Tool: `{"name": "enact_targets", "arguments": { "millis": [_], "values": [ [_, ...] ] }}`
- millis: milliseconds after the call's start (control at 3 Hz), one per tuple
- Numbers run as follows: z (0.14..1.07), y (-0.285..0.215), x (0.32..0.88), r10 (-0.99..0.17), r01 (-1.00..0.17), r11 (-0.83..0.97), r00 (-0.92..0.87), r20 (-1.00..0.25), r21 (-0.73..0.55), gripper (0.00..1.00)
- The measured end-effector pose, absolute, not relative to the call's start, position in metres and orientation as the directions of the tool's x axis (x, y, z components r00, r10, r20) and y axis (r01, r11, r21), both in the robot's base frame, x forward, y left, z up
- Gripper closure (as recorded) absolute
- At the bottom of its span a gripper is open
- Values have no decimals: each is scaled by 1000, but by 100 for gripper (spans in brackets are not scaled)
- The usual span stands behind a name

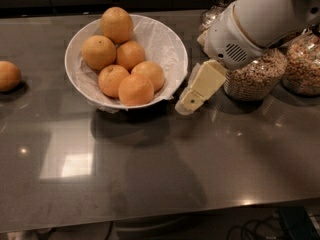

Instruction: Pick orange from white bowl

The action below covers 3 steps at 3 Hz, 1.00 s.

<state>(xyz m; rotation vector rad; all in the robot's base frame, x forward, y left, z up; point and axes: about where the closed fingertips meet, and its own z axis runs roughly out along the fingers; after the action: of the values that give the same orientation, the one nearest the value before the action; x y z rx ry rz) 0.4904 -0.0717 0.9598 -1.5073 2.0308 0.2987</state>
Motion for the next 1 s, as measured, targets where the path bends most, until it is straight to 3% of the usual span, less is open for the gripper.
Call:
{"name": "enact_targets", "arguments": {
  "millis": [1000],
  "values": [
    [963,34,499,-649,-952,294,-138,-748,-80,0]
  ]
}}
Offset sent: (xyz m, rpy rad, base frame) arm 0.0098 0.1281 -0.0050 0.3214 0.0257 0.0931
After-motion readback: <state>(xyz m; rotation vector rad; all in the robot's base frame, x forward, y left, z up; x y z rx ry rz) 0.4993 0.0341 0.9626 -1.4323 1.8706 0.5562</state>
